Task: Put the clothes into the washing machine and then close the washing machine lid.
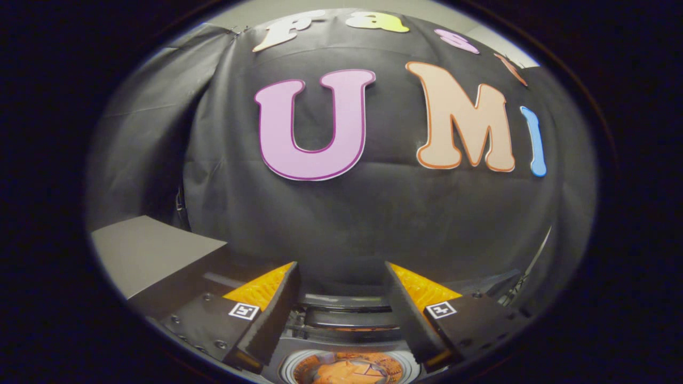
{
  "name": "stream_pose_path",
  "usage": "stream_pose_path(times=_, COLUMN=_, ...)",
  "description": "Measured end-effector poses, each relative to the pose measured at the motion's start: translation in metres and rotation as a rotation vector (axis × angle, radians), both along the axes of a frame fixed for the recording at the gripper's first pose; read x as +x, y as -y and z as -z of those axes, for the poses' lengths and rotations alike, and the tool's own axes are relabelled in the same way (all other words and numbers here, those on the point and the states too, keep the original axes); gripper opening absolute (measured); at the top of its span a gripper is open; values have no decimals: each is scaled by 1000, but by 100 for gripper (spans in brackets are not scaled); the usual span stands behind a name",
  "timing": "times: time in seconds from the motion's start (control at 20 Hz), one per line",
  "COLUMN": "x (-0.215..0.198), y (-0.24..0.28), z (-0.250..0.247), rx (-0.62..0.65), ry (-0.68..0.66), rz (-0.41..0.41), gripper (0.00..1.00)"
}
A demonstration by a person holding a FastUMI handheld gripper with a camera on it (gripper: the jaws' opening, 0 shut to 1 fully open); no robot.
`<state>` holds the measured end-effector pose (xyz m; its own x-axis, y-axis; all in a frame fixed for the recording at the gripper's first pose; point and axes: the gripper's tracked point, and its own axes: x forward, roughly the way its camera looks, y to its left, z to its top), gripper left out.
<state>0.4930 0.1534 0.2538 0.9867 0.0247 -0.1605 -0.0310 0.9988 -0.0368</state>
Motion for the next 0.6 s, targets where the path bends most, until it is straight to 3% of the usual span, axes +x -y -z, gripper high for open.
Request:
stream_pose_path(times=0.35, x=-51, y=-4, z=29, rx=36, ry=-140, rz=-53, gripper=97)
stream_pose_path(times=0.6, x=-72, y=6, z=58, rx=0, ry=-218, rz=-37, gripper=99)
